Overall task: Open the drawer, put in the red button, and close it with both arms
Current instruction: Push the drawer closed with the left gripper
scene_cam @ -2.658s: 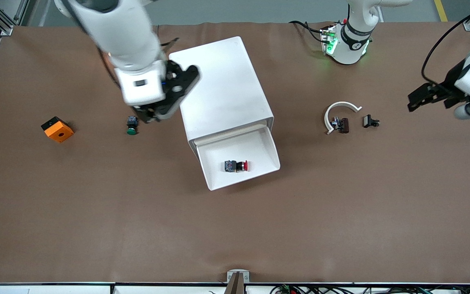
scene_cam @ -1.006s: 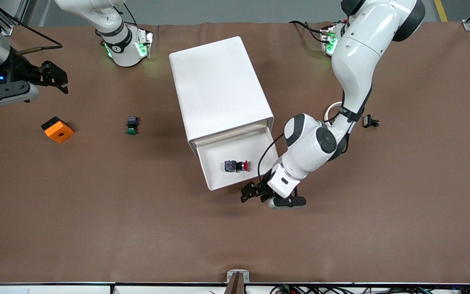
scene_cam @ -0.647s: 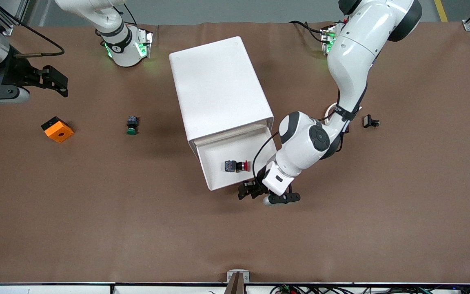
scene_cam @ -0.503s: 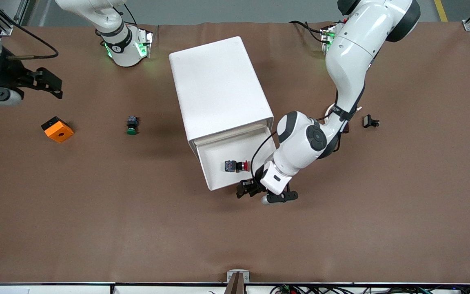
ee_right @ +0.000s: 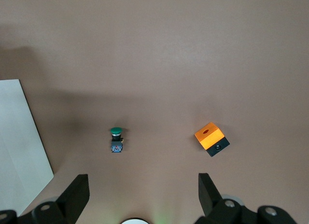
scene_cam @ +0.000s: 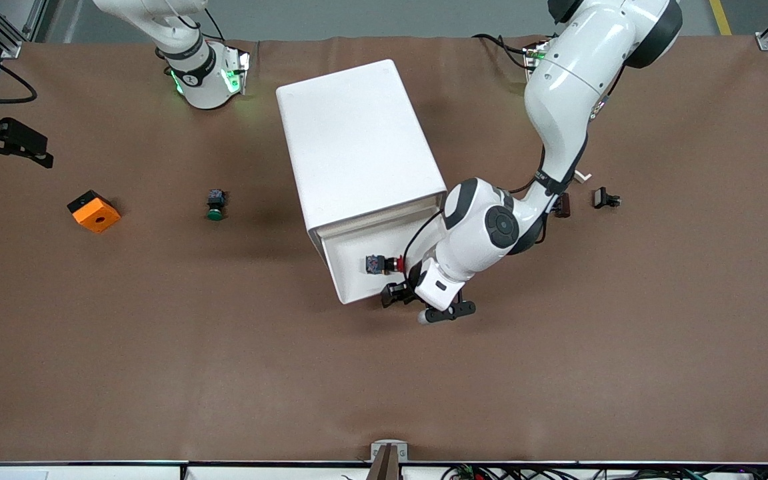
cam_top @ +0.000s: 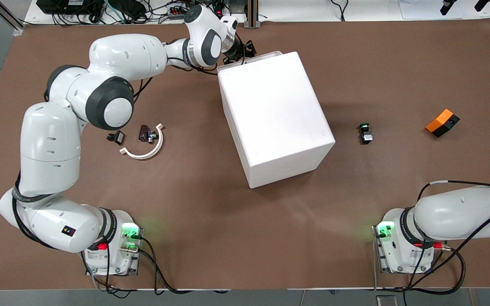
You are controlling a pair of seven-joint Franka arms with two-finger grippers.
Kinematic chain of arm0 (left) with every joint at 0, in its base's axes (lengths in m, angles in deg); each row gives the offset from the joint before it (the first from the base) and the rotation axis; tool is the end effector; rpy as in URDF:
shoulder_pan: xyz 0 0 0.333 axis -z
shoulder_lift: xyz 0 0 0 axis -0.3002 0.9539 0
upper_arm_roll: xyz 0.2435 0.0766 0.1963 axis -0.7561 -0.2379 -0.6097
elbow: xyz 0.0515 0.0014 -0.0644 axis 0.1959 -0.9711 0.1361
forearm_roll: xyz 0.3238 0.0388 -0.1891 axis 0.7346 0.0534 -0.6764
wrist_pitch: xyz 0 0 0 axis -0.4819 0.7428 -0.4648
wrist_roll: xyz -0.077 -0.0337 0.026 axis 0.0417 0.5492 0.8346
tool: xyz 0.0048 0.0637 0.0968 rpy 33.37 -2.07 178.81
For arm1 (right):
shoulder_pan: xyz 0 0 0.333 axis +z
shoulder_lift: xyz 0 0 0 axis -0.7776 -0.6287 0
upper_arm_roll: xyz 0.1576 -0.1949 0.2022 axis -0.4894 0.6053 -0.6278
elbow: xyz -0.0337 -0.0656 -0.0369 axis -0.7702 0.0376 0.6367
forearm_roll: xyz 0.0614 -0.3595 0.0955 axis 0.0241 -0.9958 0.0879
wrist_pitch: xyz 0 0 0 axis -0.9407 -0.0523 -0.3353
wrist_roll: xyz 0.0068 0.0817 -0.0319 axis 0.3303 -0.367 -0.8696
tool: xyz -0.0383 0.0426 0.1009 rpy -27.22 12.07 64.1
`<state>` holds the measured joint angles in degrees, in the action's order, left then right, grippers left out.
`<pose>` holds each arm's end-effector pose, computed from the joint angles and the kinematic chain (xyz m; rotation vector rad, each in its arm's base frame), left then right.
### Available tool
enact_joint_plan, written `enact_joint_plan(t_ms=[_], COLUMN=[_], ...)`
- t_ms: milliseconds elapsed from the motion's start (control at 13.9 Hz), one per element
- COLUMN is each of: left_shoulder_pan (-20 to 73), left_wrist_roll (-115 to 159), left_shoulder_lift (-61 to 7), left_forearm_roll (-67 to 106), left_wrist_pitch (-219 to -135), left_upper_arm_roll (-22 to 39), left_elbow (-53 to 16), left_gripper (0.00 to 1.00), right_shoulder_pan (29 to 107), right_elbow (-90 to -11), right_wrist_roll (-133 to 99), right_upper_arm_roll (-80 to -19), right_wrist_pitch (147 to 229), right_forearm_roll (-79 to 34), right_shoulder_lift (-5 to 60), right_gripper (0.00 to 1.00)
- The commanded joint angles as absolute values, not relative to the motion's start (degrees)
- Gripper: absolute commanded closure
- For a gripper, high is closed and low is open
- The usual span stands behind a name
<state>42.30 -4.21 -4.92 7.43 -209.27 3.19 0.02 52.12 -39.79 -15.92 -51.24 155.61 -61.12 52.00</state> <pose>0.6254 -0.4257 0.2574 2.5771 0.3927 0.0940 0.5193 -0.0273 0.6370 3.1147 0.0966 -0.1110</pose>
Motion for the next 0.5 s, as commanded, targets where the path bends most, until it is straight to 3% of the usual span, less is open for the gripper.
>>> enact_joint_plan(t_ms=[0,216,431], left_shoulder_pan=[42.52,42.43,42.34], left_wrist_roll=[-6.02,-6.37,-5.84], left_shoulder_lift=[-7.17,-8.84,-8.84], left_forearm_roll=[6.50,6.50,6.68], left_wrist_pitch=[-203.77,-197.35,-196.10], left_upper_arm_roll=[3.21,3.30,4.35], left_elbow=[-0.70,-0.79,-0.87], left_gripper=[0.42,0.38,0.35], right_shoulder_pan=[50.96,50.78,50.87], right_elbow=[-38.79,-38.79,-38.79], right_wrist_roll=[-15.33,-15.34,-15.34], right_upper_arm_roll=[-51.98,-51.98,-51.98], right_wrist_pitch=[155.51,155.25,155.16], right_forearm_roll=[-60.27,-60.45,-60.27], right_shoulder_lift=[51.99,51.90,51.90], right_gripper=[0.00,0.00,0.00])
